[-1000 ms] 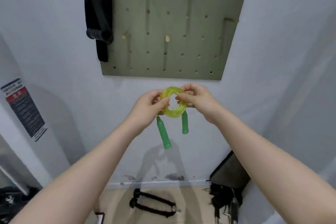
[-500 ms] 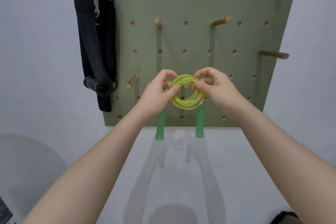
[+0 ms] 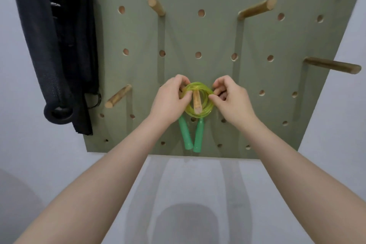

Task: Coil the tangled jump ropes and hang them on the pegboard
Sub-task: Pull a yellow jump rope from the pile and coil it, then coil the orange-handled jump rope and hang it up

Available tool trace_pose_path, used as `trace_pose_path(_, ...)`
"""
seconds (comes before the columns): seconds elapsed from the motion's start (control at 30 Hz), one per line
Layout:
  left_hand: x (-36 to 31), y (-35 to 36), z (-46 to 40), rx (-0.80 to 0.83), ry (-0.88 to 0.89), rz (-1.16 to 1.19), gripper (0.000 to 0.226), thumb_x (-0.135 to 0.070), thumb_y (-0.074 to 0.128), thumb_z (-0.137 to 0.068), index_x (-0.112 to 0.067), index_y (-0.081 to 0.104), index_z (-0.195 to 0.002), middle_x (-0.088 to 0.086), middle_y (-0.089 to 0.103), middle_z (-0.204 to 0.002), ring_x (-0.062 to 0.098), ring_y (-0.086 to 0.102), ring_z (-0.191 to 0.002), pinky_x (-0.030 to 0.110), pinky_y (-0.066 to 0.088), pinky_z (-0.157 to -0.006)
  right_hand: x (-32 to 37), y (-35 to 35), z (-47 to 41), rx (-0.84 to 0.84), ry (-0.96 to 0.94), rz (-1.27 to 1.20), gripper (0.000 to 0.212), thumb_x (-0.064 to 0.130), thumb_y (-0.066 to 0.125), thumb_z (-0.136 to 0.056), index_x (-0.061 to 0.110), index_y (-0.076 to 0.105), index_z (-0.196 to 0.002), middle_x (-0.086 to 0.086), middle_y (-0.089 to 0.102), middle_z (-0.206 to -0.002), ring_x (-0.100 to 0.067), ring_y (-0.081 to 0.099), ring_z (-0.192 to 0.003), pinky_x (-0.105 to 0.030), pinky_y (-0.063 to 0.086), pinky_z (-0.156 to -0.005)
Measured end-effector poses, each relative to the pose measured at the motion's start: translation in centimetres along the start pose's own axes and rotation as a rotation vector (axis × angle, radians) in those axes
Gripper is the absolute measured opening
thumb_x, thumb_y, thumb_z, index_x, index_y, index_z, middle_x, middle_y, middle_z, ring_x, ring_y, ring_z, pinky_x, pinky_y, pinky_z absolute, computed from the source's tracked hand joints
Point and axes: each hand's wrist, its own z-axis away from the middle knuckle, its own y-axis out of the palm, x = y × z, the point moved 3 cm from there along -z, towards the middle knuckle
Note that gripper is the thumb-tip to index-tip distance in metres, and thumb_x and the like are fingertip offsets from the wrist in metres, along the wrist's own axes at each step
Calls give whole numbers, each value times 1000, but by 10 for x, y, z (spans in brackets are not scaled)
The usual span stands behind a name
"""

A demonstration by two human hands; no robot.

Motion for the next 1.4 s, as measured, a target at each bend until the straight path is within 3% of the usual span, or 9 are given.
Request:
trace_pose_path(0.1, -1, 5, 0, -131, 61, -177, 20, -18, 61, -85, -13, 62, -105, 9, 49, -104, 27, 52, -94, 40, 46, -83, 0, 8, 5, 8, -207, 340, 16, 21, 56, -89, 15, 49, -101, -1, 51, -99, -20, 51, -83, -31, 38, -61)
trace_pose_path(0.33, 1, 23, 12, -105, -50, -174, 42, -28, 56, -90, -14, 44, -128, 4, 43, -121, 23, 47, -111, 42, 45, -90, -19, 7, 13, 122, -357, 295, 43, 33, 51, -91, 16, 41, -129, -3, 49, -113, -22, 56, -88, -29, 38, -60)
trace_pose_path(0.47, -2, 20, 37, -96, -106, 32, 80, -55, 47, -80, -12, 23, -144, -3, 32, -126, 16, 40, -122, 32, 37, -103, -27, -4, 36, -29, -545, 62, 24, 27, 49, -86, 17, 48, -108, -4, 53, -90, -18, 48, -59, -25, 33, -48)
trace_pose_path(0.57, -1, 14, 69, -107, -164, 32, 78, -54, 42, -81, -14, 23, -145, -4, 31, -134, 6, 34, -124, 28, 31, -107, -23, 5, 65, -21, -731, -100, 8, 17, 47, -85, 20, 46, -92, -1, 58, -75, -20, 53, -54, -30, 40, -43)
trace_pose_path(0.67, 7, 5, 111, -90, -256, -58, 64, -40, 48, -85, -15, 31, -142, -6, 36, -133, 1, 40, -113, 11, 33, -97, -12, 30, 94, 152, -855, -190, 7, 15, 46, -85, 21, 46, -89, 3, 58, -61, -19, 53, -47, -28, 40, -38)
trace_pose_path(0.77, 21, -14, 169, -20, -477, -206, 47, -24, 53, -90, -19, 40, -135, -4, 43, -130, 6, 51, -102, 15, 41, -85, 8, 64, 123, 386, -861, -264, 14, 18, 43, -84, 15, 56, -86, 6, 53, -54, -19, 45, -42, -25, 38, -37)
trace_pose_path(1.0, 26, -91, 369, 191, -1014, -431, 38, -17, 51, -94, -9, 48, -130, 8, 51, -129, 25, 58, -104, 18, 34, -80, 85, 139, 242, 1204, -913, -126, 21, 21, 40, -94, 20, 58, -105, 5, 52, -76, -21, 50, -75, -36, 46, -70)
trace_pose_path(1.17, -15, -158, 517, 124, -1319, -402, 26, -23, 48, -95, -16, 57, -118, 3, 63, -115, 14, 57, -89, 24, 41, -79, 147, 170, 355, 1532, -1068, -5, 21, 25, 42, -95, 17, 58, -105, 1, 58, -89, -19, 49, -80, -33, 44, -71)
trace_pose_path(1.4, -86, -258, 689, -101, -1597, -362, 16, -17, 50, -92, -14, 59, -105, 2, 66, -98, 15, 63, -79, 9, 38, -50, 265, 190, 530, 1812, -978, -146, 27, 22, 43, -95, 12, 58, -115, 3, 56, -93, -18, 53, -91, -33, 46, -83)
